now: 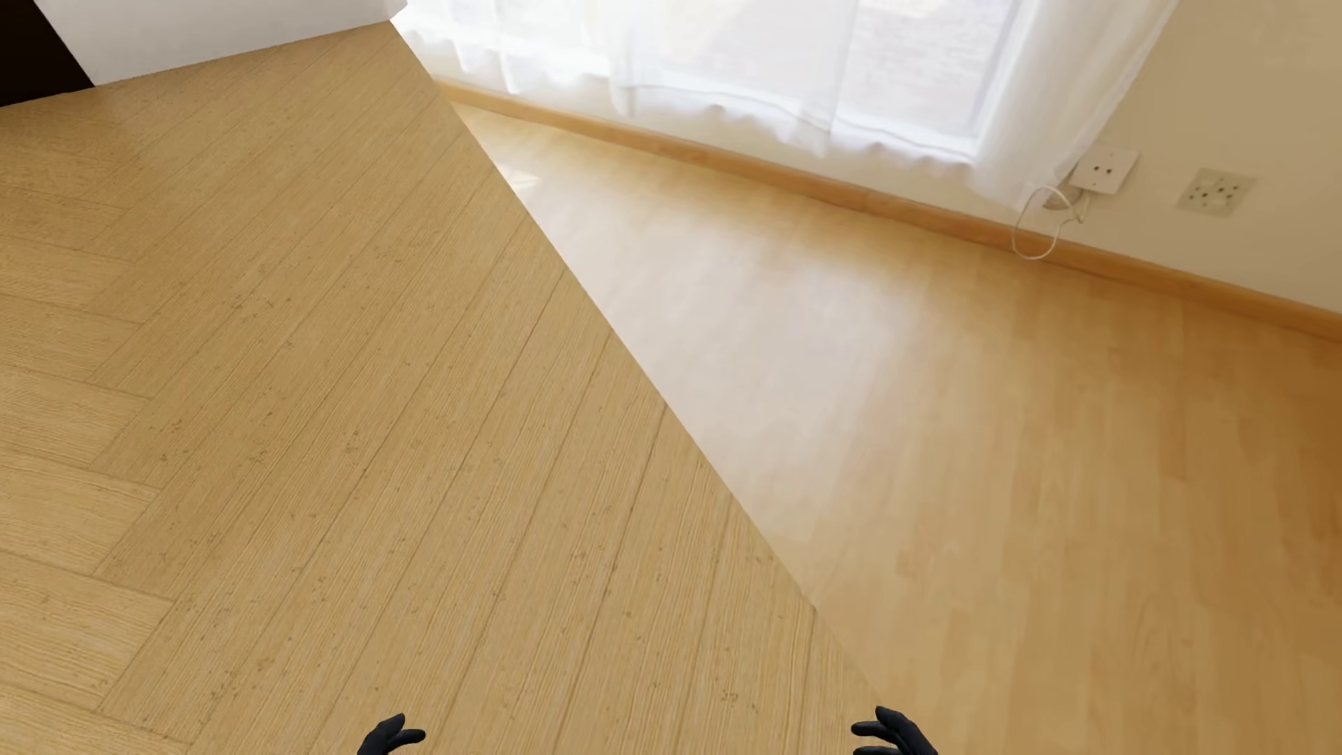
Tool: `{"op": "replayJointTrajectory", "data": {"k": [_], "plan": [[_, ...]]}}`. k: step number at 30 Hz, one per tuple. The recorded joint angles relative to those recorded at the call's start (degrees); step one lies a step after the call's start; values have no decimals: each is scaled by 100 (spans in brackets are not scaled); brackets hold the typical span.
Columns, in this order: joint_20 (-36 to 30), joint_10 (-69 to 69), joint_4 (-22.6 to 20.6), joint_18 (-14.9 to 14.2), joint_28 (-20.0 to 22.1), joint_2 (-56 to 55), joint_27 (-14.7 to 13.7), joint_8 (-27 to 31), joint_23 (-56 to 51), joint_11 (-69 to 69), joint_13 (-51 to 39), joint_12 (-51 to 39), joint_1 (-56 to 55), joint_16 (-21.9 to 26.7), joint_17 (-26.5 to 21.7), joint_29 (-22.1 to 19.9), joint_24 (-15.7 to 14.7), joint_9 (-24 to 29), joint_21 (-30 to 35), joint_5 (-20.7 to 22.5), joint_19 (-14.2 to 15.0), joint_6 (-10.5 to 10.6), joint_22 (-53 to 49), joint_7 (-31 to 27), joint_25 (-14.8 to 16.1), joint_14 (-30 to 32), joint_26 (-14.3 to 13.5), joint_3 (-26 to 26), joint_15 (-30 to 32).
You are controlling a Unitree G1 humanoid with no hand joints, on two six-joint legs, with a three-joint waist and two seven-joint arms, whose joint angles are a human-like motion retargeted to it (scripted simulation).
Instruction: Turn around
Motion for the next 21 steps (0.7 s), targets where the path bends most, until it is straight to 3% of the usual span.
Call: {"op": "replayJointTrajectory", "data": {"k": [2,3,4,5,6,7,8,9,11,13,14,15,16,17,18,19,20,21], "plan": [[128,216,315,-250,-16,289,154,-281,-71,-118,-175,106,-174,-80,269,-121,-7,50,190,-86,-11,38,-124,498,-159,147,163,-38,-109],[363,-78,475,-286,-153,112,166,-356,-204,403,-310,25,-213,38,254,-203,20,91,325,-102,-19,140,141,619,-172,-135,171,20,24],[470,-81,395,63,-255,-222,176,-266,-367,1266,-421,96,-137,263,393,-273,47,177,329,-127,-189,157,359,491,-166,-155,98,-10,476],[404,-181,265,64,-265,-667,135,31,-370,2018,-385,168,-126,421,391,-265,66,118,390,-21,-803,93,556,299,-142,-102,4,-5,1241],[319,-313,149,111,-209,-839,94,224,-376,1998,-208,222,-44,440,248,-86,83,90,27,138,-1370,22,422,76,-121,-46,0,76,1130],[184,-410,32,92,-143,-979,81,306,-388,1572,-70,230,18,387,82,103,105,63,-230,211,-1718,-100,292,-93,-127,-14,58,116,558],[54,-363,-134,60,-90,-954,35,325,-208,515,55,168,48,255,57,255,139,72,-504,119,-1738,-285,179,-204,-147,-9,185,109,-2],[24,-98,-75,-14,-96,-683,82,385,-81,197,16,191,-19,5,-57,281,149,57,-318,86,-108,-300,43,-137,-160,-30,317,54,547],[-46,167,199,-169,-365,-451,129,81,-265,49,174,-44,-167,-98,139,127,102,-50,-171,51,-25,-159,-66,100,-167,81,646,66,505],[344,-132,434,-290,-696,-251,164,-253,-399,32,-207,23,-20,43,387,-142,82,-80,137,-43,-12,36,178,325,-127,-236,364,-38,367],[279,-116,339,78,-750,-174,87,-295,-348,59,-412,115,-29,127,380,-257,80,-53,236,-107,49,90,136,206,-122,-241,265,25,265],[300,-123,249,37,-708,-191,-16,-178,-325,307,-547,220,29,238,416,-303,62,24,210,-131,-44,94,216,112,-134,-250,173,119,257],[389,-189,148,45,-611,-306,-125,18,-376,655,-524,278,74,316,402,-293,48,53,190,-115,-278,58,358,6,-166,-223,139,185,358],[310,-323,54,38,-457,-412,-254,192,-260,922,-395,311,117,379,292,-201,58,30,70,-38,-1216,-25,317,-112,-229,-162,243,233,371],[182,-409,-6,22,-271,-281,-316,204,-230,483,-152,279,120,275,223,-75,75,-21,-171,-26,-1714,-92,237,-221,-282,-126,342,215,11],[87,-382,36,-16,-101,-25,-327,203,-146,48,31,256,74,131,156,10,70,-65,-258,-62,-402,-95,113,-221,-283,-120,401,167,-27],[-18,-372,124,-38,10,101,-247,122,-270,-70,93,212,84,82,161,37,45,-43,-165,-82,144,-89,28,-140,-249,-170,454,165,-28],[153,-274,294,-23,15,239,-188,-85,-253,-173,-23,202,-4,-92,193,-27,-5,-22,41,-100,138,-11,-46,124,-262,-139,479,49,-44]]}}
